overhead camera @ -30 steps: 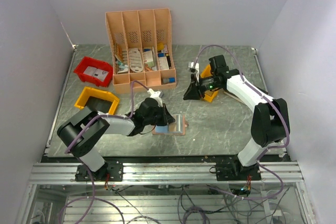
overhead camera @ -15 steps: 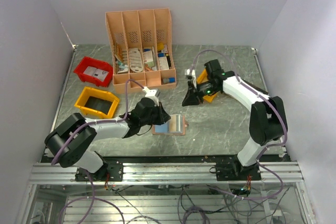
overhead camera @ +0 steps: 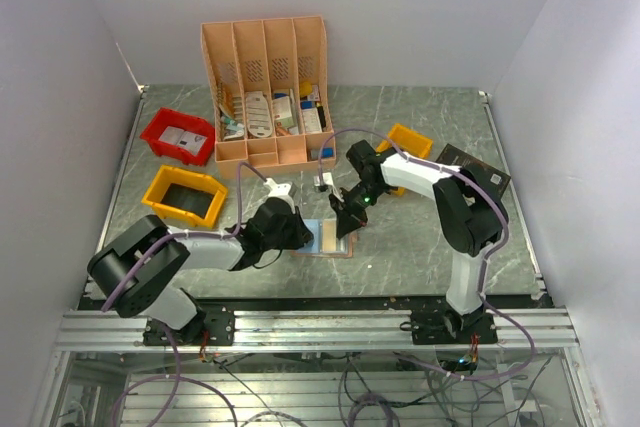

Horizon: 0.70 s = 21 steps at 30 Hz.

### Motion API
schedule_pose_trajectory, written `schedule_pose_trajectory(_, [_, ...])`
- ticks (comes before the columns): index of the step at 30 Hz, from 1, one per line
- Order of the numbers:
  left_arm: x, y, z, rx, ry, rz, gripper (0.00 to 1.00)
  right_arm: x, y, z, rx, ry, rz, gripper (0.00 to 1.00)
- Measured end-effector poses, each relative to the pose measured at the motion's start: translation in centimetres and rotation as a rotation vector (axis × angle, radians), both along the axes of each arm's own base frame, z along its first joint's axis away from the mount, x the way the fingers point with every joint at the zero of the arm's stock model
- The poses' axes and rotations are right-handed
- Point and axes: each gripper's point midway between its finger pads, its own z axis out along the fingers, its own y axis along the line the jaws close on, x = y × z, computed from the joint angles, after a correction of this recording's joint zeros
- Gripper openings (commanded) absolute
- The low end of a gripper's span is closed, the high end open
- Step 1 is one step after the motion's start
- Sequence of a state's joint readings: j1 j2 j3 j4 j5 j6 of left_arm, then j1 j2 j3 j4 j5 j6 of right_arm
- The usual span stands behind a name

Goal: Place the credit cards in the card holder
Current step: Move the storage box to the center of the board.

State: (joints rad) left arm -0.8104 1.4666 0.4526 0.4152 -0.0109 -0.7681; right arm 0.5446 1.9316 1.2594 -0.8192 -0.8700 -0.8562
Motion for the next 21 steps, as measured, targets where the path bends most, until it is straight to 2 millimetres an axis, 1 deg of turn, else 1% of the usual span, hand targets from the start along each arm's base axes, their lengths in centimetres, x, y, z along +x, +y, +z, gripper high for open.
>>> schedule_pose_trajectory(3, [-0.1, 0.1, -0.7, 0.014, 0.013, 0.0, 0.1, 0.4, -0.5, -1.1, -0.051, -0.002, -0.008, 0.0])
schedule_pose_trajectory(5, [-0.3, 0.4, -1.0, 0.016, 0.017, 0.002, 0.1, 0.6, -0.6, -1.5, -0.071, 0.003, -0.017, 0.0])
schedule_pose_trajectory(8, [-0.7, 0.9, -1.2, 0.015, 0.021, 0.013, 0.1, 0.9, -0.8, -1.5, -0.094, -0.006, -0.028, 0.0])
schedule_pose_trajectory(13, [-1.2, 1.5, -1.1, 0.005, 0.016, 0.016, 0.11, 1.2, -0.9, -1.4, -0.113, -0.018, -0.031, 0.0])
schedule_pose_trajectory(14, [-1.3, 1.6, -0.9, 0.001, 0.012, 0.017, 0.11, 1.2, -0.9, -1.4, -0.113, -0.016, -0.031, 0.03])
schedule_pose_trajectory(16, [-1.5, 1.8, -0.3, -0.014, -0.003, 0.016, 0.12, 1.3, -0.9, -1.2, -0.105, -0.014, -0.028, 0.09])
schedule_pose_trajectory(17, [-1.4, 1.8, 0.4, -0.025, -0.019, 0.014, 0.12, 1.3, -1.0, -1.0, -0.097, -0.007, -0.029, 0.11])
schedule_pose_trajectory(20, [-1.1, 1.7, 3.1, -0.073, -0.086, 0.011, 0.12, 1.5, -1.0, 0.1, -0.048, 0.018, -0.031, 0.16])
schedule_pose_trajectory(21, [-0.9, 1.6, 4.2, -0.095, -0.118, 0.012, 0.13, 1.7, -1.1, 0.6, -0.024, 0.024, -0.036, 0.18])
